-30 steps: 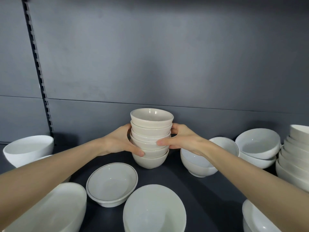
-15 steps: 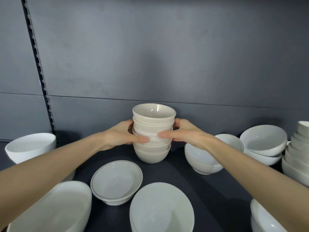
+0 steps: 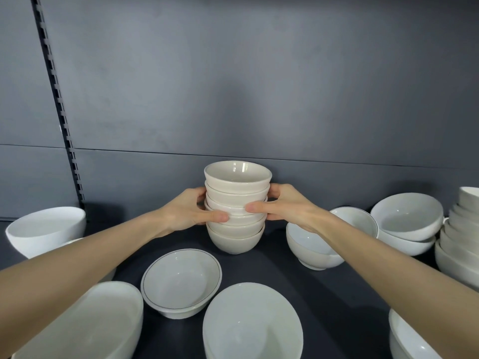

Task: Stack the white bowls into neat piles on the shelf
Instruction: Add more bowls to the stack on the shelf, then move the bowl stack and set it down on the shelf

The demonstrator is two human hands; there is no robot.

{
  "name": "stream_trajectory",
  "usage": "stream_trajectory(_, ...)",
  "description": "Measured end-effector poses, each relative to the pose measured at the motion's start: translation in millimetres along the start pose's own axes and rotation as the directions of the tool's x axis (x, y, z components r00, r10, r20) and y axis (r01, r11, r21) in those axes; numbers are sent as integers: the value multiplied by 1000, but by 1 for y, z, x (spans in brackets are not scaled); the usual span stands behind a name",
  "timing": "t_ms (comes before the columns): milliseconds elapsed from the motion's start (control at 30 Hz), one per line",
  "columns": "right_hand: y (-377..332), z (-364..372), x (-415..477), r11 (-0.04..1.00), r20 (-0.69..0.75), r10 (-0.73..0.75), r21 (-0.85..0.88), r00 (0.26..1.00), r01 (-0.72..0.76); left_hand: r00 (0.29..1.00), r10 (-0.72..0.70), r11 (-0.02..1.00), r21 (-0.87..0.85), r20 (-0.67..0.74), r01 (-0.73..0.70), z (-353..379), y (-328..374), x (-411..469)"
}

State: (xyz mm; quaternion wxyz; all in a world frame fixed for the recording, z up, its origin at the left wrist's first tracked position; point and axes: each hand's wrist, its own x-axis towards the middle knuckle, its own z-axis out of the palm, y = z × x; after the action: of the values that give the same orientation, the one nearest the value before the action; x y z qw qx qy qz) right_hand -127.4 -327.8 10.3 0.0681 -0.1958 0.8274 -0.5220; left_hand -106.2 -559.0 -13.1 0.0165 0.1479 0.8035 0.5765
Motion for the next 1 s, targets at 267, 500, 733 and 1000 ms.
stream_trajectory(267, -1, -1, -1, 1000, 12, 12, -26, 1000, -12, 1000, 12, 998, 61, 3, -13, -2, 0, 2)
stream_trajectory(500, -7, -3, -6, 988, 38, 37, -150, 999, -31, 999, -30, 970, 243, 13, 26, -2, 10, -5)
stream_trajectory(733, -21, -6, -16, 921, -50, 33, -386, 998, -50, 994, -43, 807, 582, -104, 96, -3, 33, -15)
stream_trajectory(1000, -53, -19, -60, 713, -139, -115, -701, 984, -16, 966, 177, 545, 836, -187, 62, -2, 75, -45)
